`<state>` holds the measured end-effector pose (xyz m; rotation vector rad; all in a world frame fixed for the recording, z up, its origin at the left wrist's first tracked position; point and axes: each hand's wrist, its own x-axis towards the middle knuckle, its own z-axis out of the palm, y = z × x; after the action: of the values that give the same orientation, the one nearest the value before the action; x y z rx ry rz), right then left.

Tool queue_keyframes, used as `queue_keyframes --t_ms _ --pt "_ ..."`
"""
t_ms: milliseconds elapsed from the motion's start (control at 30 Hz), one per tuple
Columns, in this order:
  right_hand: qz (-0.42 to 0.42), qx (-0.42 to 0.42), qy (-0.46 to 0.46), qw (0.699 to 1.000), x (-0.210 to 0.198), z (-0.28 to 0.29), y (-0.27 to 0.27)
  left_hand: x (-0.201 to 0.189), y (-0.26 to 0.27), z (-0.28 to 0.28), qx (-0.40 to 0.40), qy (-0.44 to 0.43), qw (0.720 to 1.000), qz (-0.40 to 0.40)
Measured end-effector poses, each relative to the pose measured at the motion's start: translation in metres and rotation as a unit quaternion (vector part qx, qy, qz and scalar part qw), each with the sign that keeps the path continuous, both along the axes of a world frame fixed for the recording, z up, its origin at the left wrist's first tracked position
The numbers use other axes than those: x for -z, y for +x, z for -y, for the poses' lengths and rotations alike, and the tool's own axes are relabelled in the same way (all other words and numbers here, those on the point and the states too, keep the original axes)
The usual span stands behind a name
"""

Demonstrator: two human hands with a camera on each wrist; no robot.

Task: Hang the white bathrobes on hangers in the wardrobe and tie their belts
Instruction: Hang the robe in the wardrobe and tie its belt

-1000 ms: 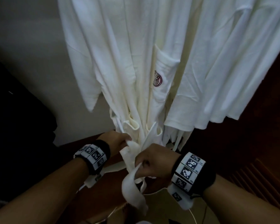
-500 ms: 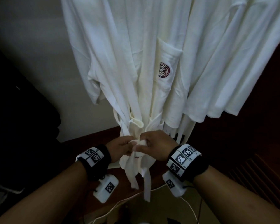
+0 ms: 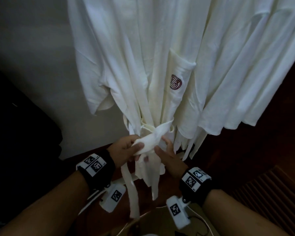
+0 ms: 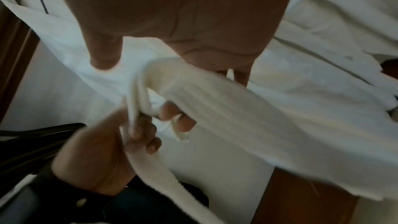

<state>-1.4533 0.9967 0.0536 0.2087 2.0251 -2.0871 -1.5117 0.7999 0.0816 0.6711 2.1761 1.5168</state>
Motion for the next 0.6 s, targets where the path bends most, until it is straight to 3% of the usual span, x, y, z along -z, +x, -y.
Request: queue_keyframes --t_ms 67,167,267,400,500,600 --pt "0.009 -0.044 0.014 0.999 -0.002 -0.009 -0.004 0.003 -0.019 0.011 -0.037 -0.082 0.992 -0.093" --pt "0.003 -0.072 -0.017 0.997 -0.018 -0.027 -0.012 0.024 -0.048 0.037 -0.086 -0.220 0.953 -0.190" --pt "-0.019 -0.092 -0.132 0.987 -0.057 -0.043 -0.025 0.049 -0.067 0.060 -0.113 -0.286 0.929 -0.204" --pt "-0.114 -0.168 -0.261 0.944 -0.139 -0.038 -0.056 0.067 -0.072 0.080 -0.107 -0.331 0.921 -0.175" --pt "-0.206 -0.188 -0.243 0.929 -0.192 -0.012 -0.083 0.069 -0.071 0.093 -0.087 -0.312 0.928 -0.186" --pt "-0.311 -0.167 -0.124 0.928 -0.211 0.027 -0.114 0.060 -0.071 0.103 -0.080 -0.278 0.938 -0.193"
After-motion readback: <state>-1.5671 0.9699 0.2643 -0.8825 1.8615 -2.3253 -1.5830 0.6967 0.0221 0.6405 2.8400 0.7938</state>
